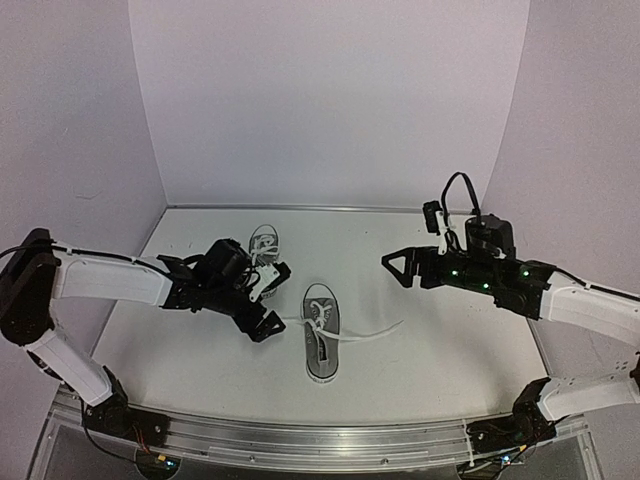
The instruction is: Tie the shoes
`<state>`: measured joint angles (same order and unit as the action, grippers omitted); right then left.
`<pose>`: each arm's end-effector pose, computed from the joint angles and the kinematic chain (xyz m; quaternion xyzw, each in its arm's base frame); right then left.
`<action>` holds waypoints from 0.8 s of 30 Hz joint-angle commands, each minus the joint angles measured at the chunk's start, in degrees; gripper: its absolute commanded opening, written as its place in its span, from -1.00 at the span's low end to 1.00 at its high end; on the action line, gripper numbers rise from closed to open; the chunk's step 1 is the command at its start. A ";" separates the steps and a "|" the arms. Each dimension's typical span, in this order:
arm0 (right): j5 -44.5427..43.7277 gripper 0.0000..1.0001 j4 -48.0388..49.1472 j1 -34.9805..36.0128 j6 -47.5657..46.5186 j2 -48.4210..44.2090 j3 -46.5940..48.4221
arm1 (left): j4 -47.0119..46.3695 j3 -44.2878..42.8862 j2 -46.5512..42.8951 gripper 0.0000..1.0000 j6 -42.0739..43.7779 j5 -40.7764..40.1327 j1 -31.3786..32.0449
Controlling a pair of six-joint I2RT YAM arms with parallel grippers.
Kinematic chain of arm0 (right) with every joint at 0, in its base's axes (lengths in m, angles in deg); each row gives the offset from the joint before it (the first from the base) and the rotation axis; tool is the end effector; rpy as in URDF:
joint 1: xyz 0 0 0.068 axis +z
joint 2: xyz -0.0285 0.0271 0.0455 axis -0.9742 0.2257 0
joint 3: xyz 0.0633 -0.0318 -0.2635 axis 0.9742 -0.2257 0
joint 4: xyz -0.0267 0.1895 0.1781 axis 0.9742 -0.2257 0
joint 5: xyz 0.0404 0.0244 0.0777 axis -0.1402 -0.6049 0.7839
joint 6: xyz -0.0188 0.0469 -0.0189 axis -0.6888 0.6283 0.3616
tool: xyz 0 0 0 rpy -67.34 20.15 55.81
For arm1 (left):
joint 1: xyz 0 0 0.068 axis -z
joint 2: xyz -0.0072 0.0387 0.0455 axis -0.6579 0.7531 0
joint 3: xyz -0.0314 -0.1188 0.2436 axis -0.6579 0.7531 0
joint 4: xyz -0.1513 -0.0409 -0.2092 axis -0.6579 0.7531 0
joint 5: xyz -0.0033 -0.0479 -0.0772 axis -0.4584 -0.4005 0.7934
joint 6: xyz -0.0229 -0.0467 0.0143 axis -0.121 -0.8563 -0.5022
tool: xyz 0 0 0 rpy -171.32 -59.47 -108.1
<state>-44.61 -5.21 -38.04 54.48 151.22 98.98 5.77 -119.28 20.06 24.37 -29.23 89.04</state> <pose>0.1993 0.1686 0.2847 -0.1894 0.7907 0.3403 0.4724 0.2045 -0.2313 0.1891 0.4383 0.8270 -0.1645 0.3112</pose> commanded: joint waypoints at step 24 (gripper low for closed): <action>4.67 0.97 0.54 -0.16 2.23 0.13 -0.94 | 12.06 -22.57 25.77 0.06 23.67 11.07 -3.60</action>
<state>-40.09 -5.57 -38.04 56.26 153.15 98.52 16.21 -138.77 43.75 45.57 -19.00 85.55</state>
